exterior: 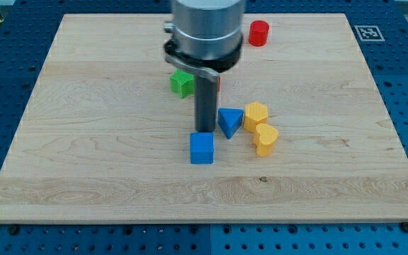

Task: Push the blue cube into the yellow heart

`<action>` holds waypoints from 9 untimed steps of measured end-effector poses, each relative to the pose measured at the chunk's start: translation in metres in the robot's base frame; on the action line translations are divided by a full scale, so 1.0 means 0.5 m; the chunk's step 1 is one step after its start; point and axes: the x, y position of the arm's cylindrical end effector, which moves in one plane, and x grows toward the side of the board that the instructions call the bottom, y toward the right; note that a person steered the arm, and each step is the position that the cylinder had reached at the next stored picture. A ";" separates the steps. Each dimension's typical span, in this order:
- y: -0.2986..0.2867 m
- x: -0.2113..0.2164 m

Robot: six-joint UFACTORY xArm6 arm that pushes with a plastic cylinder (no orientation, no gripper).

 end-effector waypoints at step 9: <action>0.075 0.066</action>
